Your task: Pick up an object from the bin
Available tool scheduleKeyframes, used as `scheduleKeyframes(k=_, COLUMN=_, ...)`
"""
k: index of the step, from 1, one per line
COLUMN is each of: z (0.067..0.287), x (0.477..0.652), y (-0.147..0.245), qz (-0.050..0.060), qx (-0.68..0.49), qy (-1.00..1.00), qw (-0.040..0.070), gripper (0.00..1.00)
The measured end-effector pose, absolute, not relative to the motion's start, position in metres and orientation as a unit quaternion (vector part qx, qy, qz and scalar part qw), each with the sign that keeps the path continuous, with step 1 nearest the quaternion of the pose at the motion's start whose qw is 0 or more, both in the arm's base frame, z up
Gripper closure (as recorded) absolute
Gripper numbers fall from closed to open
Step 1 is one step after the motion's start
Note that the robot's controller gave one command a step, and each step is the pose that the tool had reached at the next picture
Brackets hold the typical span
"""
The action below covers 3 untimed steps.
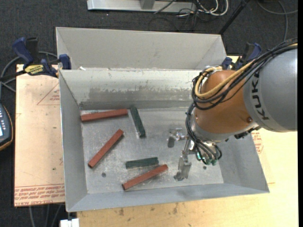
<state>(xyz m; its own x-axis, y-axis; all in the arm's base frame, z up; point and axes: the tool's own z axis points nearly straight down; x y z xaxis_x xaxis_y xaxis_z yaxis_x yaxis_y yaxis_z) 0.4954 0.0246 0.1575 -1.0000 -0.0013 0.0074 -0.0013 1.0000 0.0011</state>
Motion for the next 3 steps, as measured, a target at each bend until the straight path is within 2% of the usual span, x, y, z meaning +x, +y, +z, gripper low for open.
scheduleKeyframes(k=1, z=0.068, x=0.504, y=0.081, qz=-0.001, qx=0.003, qy=-1.000, qw=0.003, gripper=0.00)
scheduleKeyframes(k=2, z=0.120, x=0.525, y=0.062, qz=0.000, qx=0.067, qy=-0.998, qw=-0.003, gripper=0.00)
scheduleKeyframes(k=3, z=0.078, x=0.504, y=0.085, qz=-0.001, qx=0.071, qy=-0.997, qw=0.003, gripper=0.00)
